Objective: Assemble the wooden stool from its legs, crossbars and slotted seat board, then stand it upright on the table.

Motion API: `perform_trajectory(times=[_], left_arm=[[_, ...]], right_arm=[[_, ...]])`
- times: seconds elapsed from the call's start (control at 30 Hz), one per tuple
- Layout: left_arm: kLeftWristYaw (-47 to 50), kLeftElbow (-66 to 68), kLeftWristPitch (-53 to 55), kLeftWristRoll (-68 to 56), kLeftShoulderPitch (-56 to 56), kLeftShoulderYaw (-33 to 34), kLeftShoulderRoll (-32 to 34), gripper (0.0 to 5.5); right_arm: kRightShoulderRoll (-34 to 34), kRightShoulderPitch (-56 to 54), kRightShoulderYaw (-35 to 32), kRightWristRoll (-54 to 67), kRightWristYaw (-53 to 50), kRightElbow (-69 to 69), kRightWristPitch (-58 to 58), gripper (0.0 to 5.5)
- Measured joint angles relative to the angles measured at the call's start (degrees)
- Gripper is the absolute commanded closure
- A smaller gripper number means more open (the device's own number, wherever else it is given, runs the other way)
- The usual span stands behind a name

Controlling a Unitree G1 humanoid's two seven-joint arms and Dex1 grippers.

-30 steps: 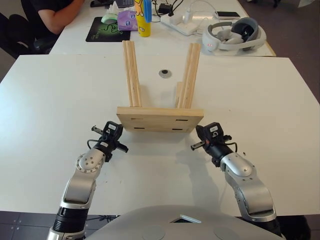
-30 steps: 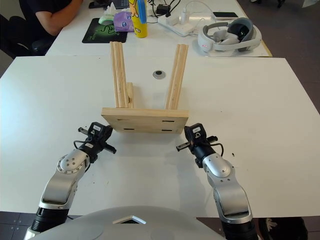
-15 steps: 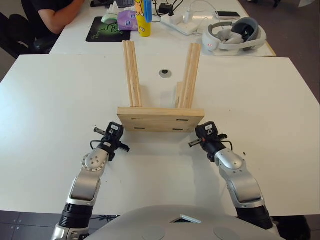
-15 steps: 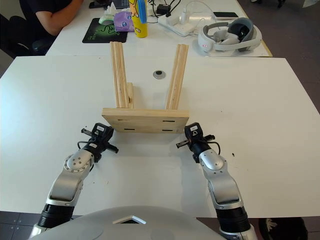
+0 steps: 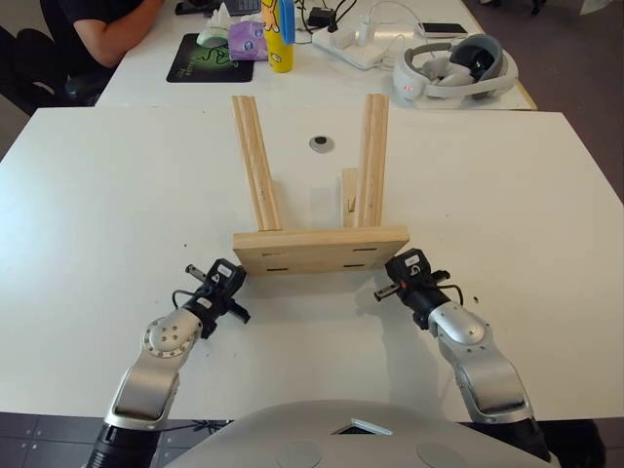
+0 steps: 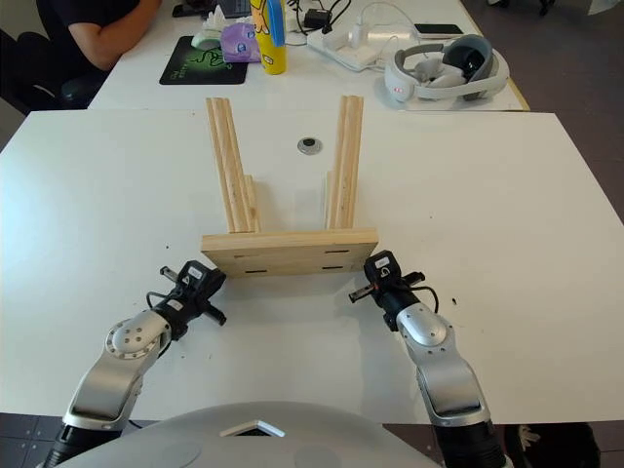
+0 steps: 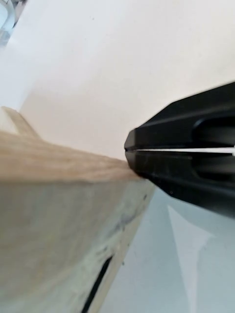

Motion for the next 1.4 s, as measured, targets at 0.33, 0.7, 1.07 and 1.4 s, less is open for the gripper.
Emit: perform_trajectory(times=[0.33, 0.7, 1.07, 1.4], left_arm=[[-0.2, -12.6, 13.4, -4.6, -4.2, 4.3, 0.9, 5.5], [1.3, -14.8, 17.4, -5.3, -4.4, 4.4, -0.7, 5.5], [4.1, -19.3, 28.8, -10.4, -18.8, 11.1, -4.7, 5.5], [6.5, -19.9, 35.2, -13.9, -31.0, 15.2, -8.1, 5.5]], right_arm=[[-0.5, 1.8, -4.7, 6.5, 1.5, -11.9, 8.4, 5.49], [0.2, 0.6, -5.3, 7.5, 1.0, -13.4, 12.4, 5.49], [5.7, -12.9, -13.1, 14.3, -1.8, -20.4, 25.3, 5.49], [6.9, -26.2, -20.6, 18.4, -2.6, -20.0, 31.1, 5.49]])
